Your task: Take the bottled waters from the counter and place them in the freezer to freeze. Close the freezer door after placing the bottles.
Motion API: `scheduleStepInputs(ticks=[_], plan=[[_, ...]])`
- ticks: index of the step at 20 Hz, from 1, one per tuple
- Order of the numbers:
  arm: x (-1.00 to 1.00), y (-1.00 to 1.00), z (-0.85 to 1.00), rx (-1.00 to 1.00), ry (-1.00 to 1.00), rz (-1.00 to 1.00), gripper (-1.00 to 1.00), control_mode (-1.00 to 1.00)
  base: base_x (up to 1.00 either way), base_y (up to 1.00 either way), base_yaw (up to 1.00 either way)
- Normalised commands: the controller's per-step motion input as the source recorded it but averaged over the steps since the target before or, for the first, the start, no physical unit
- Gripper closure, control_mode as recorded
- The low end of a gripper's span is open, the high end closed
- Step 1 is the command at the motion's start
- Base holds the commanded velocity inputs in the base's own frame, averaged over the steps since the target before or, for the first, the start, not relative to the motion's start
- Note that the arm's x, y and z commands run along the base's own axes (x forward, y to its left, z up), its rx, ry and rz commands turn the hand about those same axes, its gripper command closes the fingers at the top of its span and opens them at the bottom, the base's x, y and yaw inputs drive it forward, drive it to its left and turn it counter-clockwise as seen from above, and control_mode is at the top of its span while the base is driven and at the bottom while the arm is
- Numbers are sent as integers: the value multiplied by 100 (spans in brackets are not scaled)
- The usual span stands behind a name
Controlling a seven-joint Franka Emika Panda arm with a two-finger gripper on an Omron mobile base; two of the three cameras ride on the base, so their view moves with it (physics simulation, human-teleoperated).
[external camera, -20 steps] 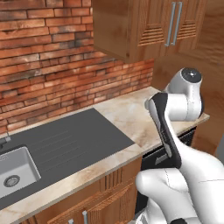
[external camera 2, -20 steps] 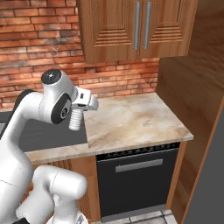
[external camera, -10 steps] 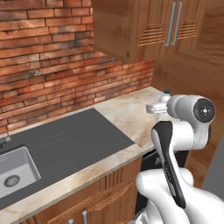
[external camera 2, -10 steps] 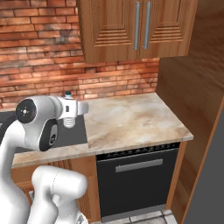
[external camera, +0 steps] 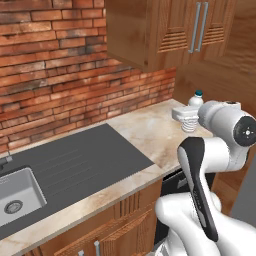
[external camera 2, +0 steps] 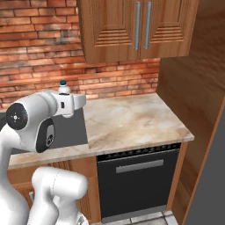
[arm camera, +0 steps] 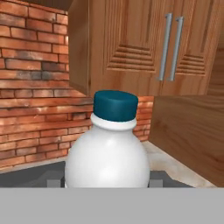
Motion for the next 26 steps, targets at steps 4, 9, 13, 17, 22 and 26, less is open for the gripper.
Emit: scheduleStepInputs(ticks=[4, 9, 13, 17, 22, 26], plan=[[0, 0, 0, 0, 0, 0, 100, -100, 0, 0, 0], [-8, 0, 0, 0, 0, 0, 100, -100, 0, 0, 0], [-40, 0, 0, 0, 0, -2, 100, -100, 0, 0, 0], [0, 0, 0, 0, 0, 0, 100, 100, -75, 0, -13], [0, 0, 0, 0, 0, 0, 100, 100, -82, -11, -31], [0, 0, 0, 0, 0, 0, 100, 100, -34, -41, -50]])
